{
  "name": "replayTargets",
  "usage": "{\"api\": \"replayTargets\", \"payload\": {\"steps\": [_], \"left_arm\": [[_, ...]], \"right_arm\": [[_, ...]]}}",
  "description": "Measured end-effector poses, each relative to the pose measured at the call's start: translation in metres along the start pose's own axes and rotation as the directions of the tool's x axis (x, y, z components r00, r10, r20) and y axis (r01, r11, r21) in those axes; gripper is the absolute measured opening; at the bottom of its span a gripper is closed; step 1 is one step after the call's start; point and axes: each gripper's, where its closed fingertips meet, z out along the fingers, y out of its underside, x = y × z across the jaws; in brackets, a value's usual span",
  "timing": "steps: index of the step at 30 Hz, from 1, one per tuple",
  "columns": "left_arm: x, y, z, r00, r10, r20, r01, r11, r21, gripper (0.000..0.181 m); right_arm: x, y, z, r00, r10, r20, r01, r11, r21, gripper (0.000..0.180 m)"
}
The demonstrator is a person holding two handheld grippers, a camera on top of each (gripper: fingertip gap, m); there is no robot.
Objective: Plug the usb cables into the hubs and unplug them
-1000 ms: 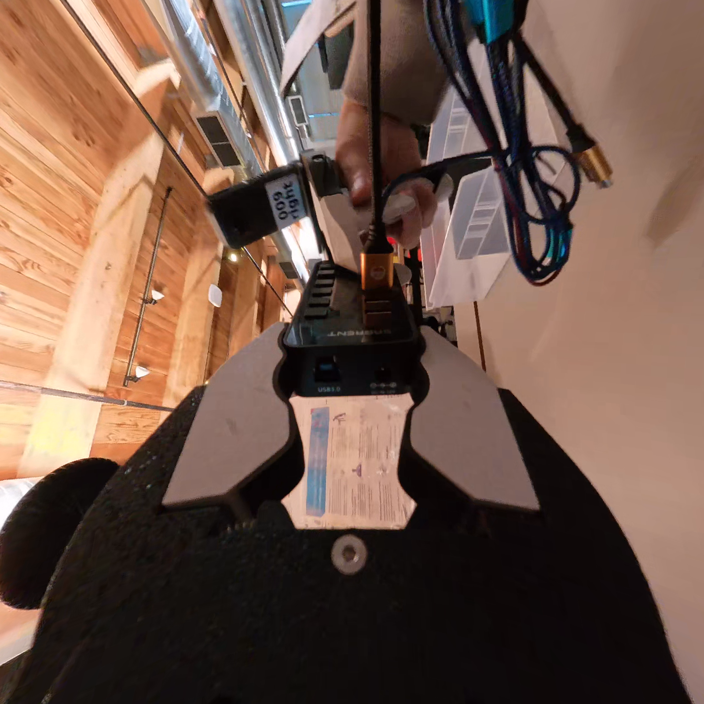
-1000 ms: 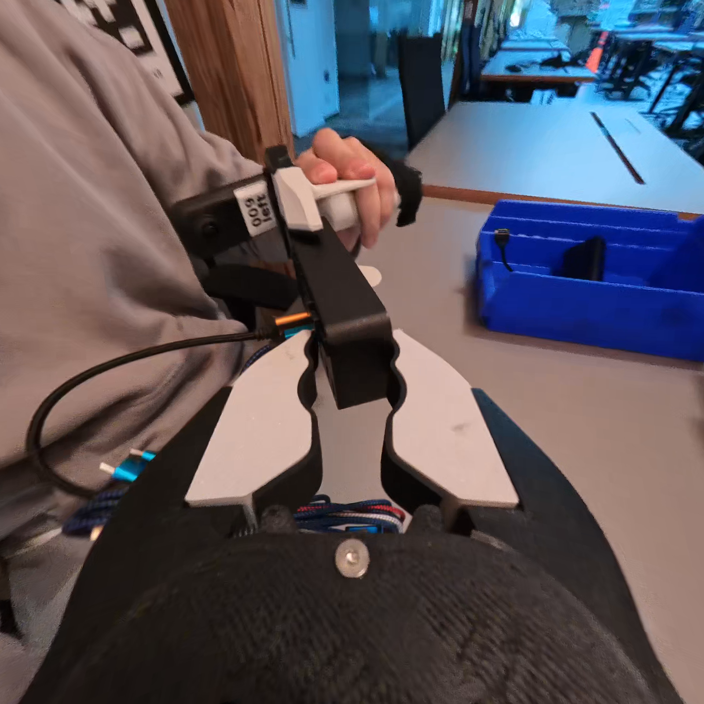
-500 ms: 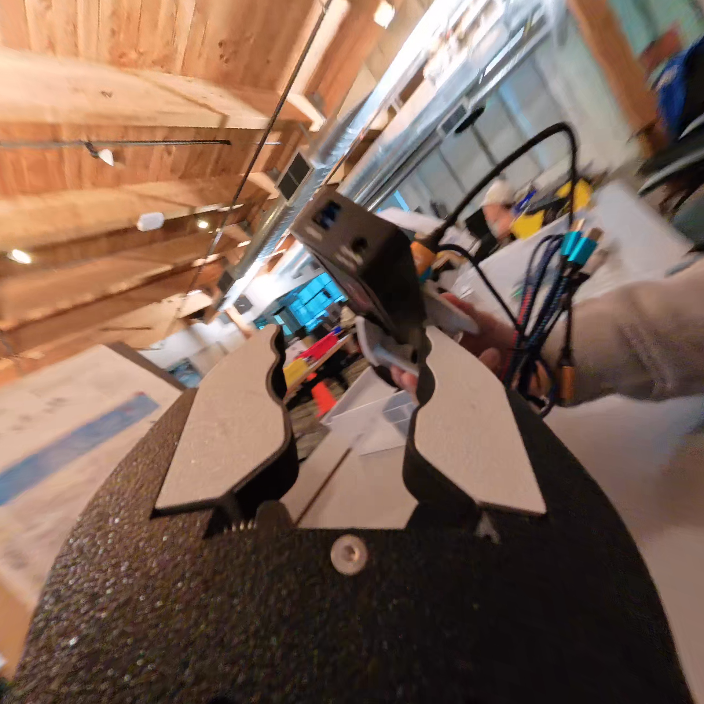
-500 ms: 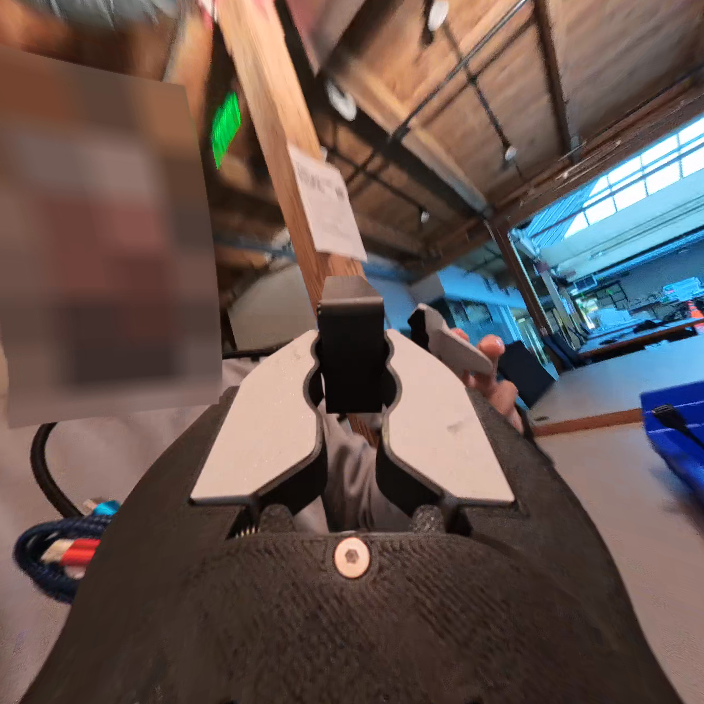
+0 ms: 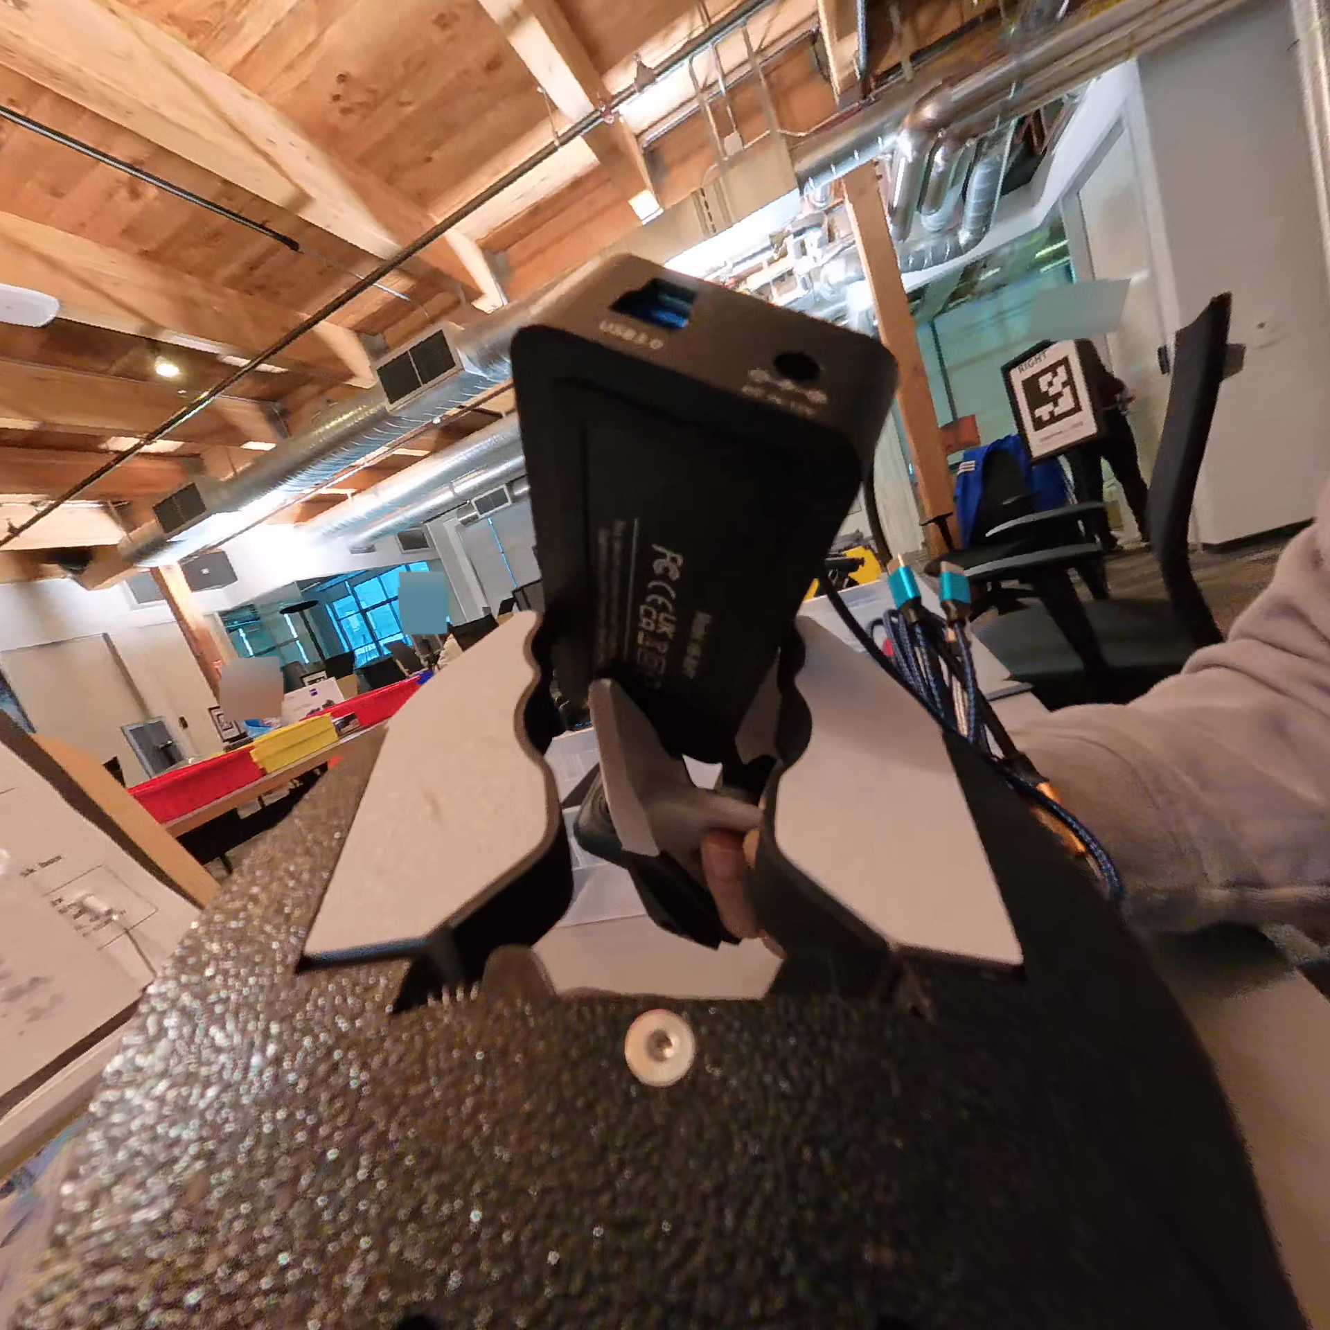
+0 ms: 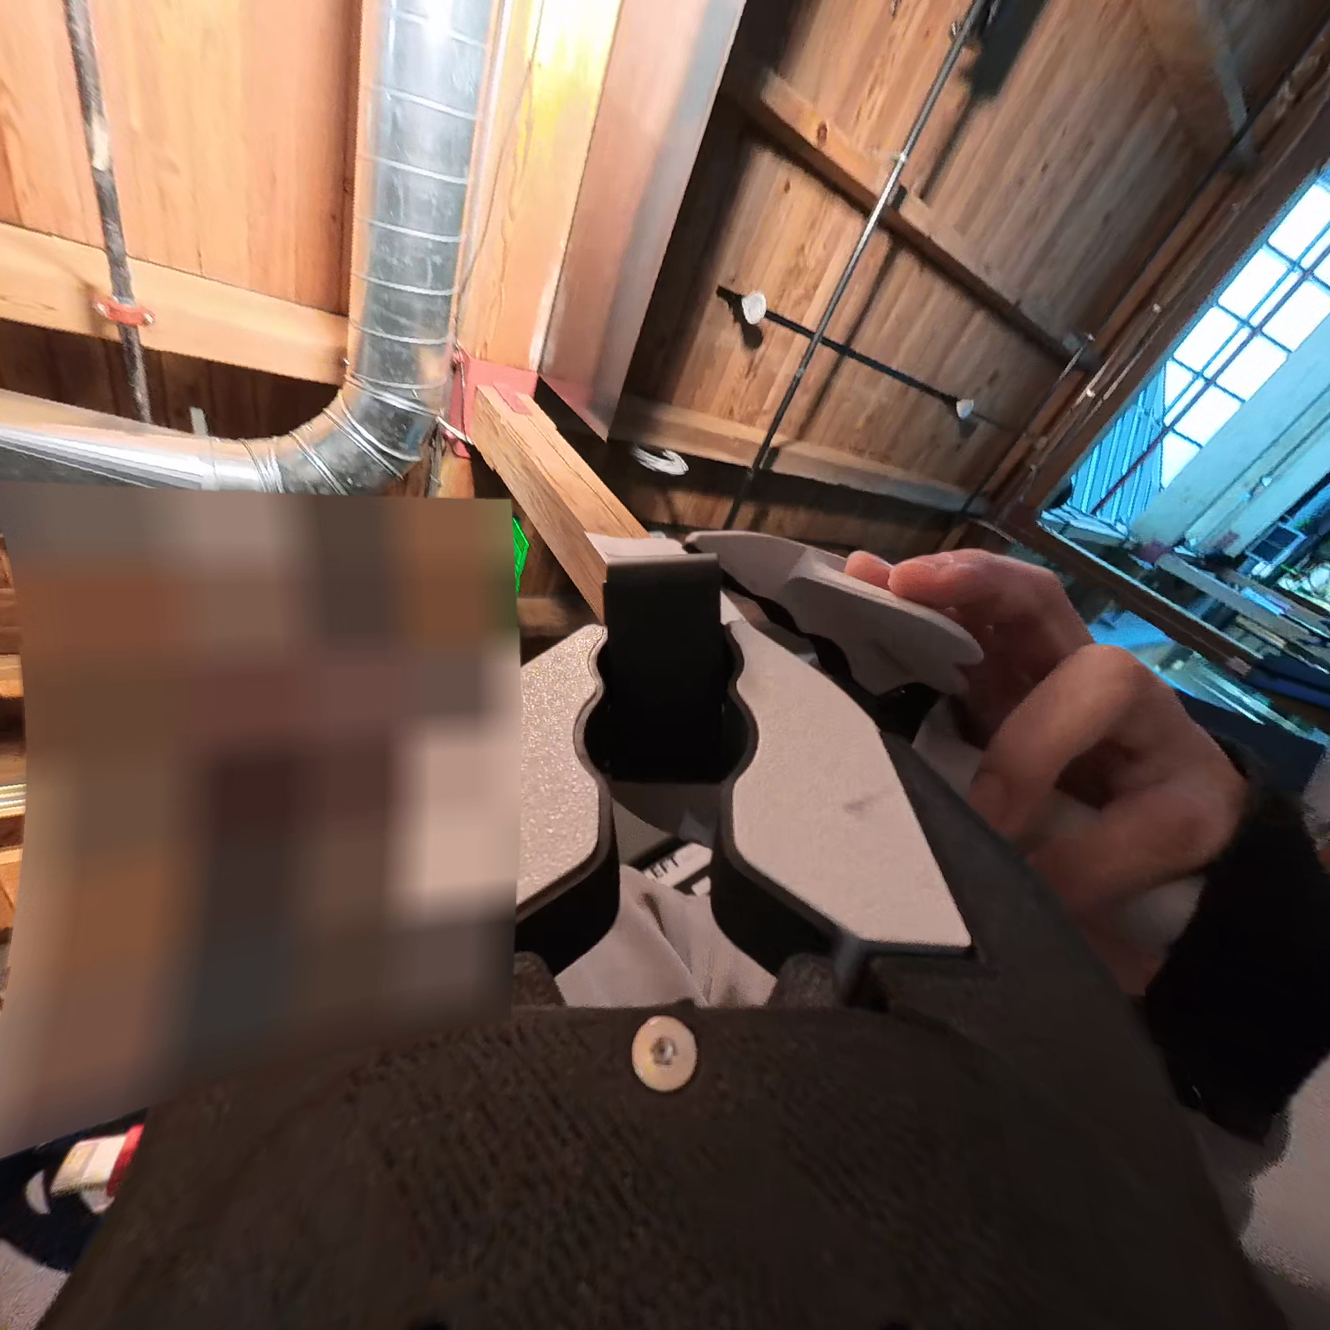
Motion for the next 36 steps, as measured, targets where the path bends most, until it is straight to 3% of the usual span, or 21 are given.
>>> {"api": "replayTargets", "payload": {"steps": [1,6,9,11,13,14,15,17,19,20,21,22,26,29,31,36], "left_arm": [[-0.001,-0.003,-0.001,1.0,0.001,0.006,-0.002,1.0,0.011,0.06],[-0.003,-0.002,-0.002,1.0,0.015,0.016,-0.015,0.999,-0.038,0.059],[-0.006,0.004,-0.003,0.999,-0.028,0.026,0.031,0.993,-0.116,0.059],[-0.011,0.006,-0.005,0.997,-0.052,0.055,0.059,0.988,-0.143,0.058],[-0.018,0.009,-0.01,0.992,-0.091,0.086,0.105,0.98,-0.172,0.058],[-0.021,0.014,-0.013,0.991,-0.087,0.1,0.107,0.972,-0.208,0.059],[-0.022,0.021,-0.016,0.991,-0.082,0.108,0.108,0.961,-0.254,0.058],[-0.023,0.032,-0.019,0.99,-0.054,0.131,0.094,0.941,-0.325,0.058],[-0.024,0.043,-0.018,0.989,-0.005,0.148,0.062,0.92,-0.386,0.058],[-0.024,0.048,-0.015,0.988,0.012,0.155,0.052,0.913,-0.404,0.058],[-0.025,0.052,-0.012,0.987,0.023,0.158,0.046,0.907,-0.419,0.058],[-0.025,0.056,-0.007,0.987,0.036,0.16,0.036,0.904,-0.426,0.058],[-0.016,0.065,0.016,0.993,0.057,0.106,-0.009,0.911,-0.412,0.058],[-0.006,0.071,0.025,0.993,0.104,0.05,-0.073,0.903,-0.423,0.058],[-0.001,0.076,0.026,0.992,0.128,0.024,-0.104,0.893,-0.438,0.058],[-0.007,0.081,0.027,0.991,0.134,0.024,-0.109,0.89,-0.442,0.058]], "right_arm": [[0.0,-0.002,0.0,1.0,0.012,0.009,-0.012,1.0,0.027,0.029],[0.004,-0.003,-0.003,0.999,0.042,-0.003,-0.042,0.998,0.047,0.035],[0.015,-0.008,-0.012,0.989,-0.032,-0.143,0.029,0.999,-0.02,0.049],[0.02,-0.02,-0.03,0.941,-0.203,-0.271,0.181,0.978,-0.105,0.059],[0.017,-0.046,-0.058,0.837,-0.369,-0.404,0.322,0.929,-0.182,0.076],[0.003,-0.061,-0.069,0.791,-0.448,-0.418,0.396,0.894,-0.209,0.086],[-0.021,-0.078,-0.076,0.761,-0.506,-0.407,0.466,0.862,-0.201,0.084],[-0.068,-0.105,-0.085,0.606,-0.668,-0.432,0.647,0.73,-0.222,0.067],[-0.091,-0.1,-0.08,0.301,-0.862,-0.408,0.767,0.473,-0.434,0.07],[-0.091,-0.089,-0.074,0.145,-0.928,-0.344,0.754,0.329,-0.569,0.073],[-0.084,-0.074,-0.065,0.047,-0.962,-0.267,0.707,0.221,-0.672,0.081],[-0.074,-0.057,-0.057,0.007,-0.982,-0.187,0.65,0.147,-0.746,0.084],[-0.034,-0.027,-0.046,-0.103,-0.995,-0.007,0.487,-0.045,-0.873,0.078],[-0.016,-0.019,-0.05,-0.065,-0.997,0.039,0.429,-0.063,-0.901,0.072],[-0.013,-0.018,-0.05,-0.088,-0.992,0.09,0.41,-0.119,-0.904,0.058],[-0.009,-0.025,-0.051,-0.079,-0.991,0.107,0.377,-0.129,-0.917,0.058]]}}
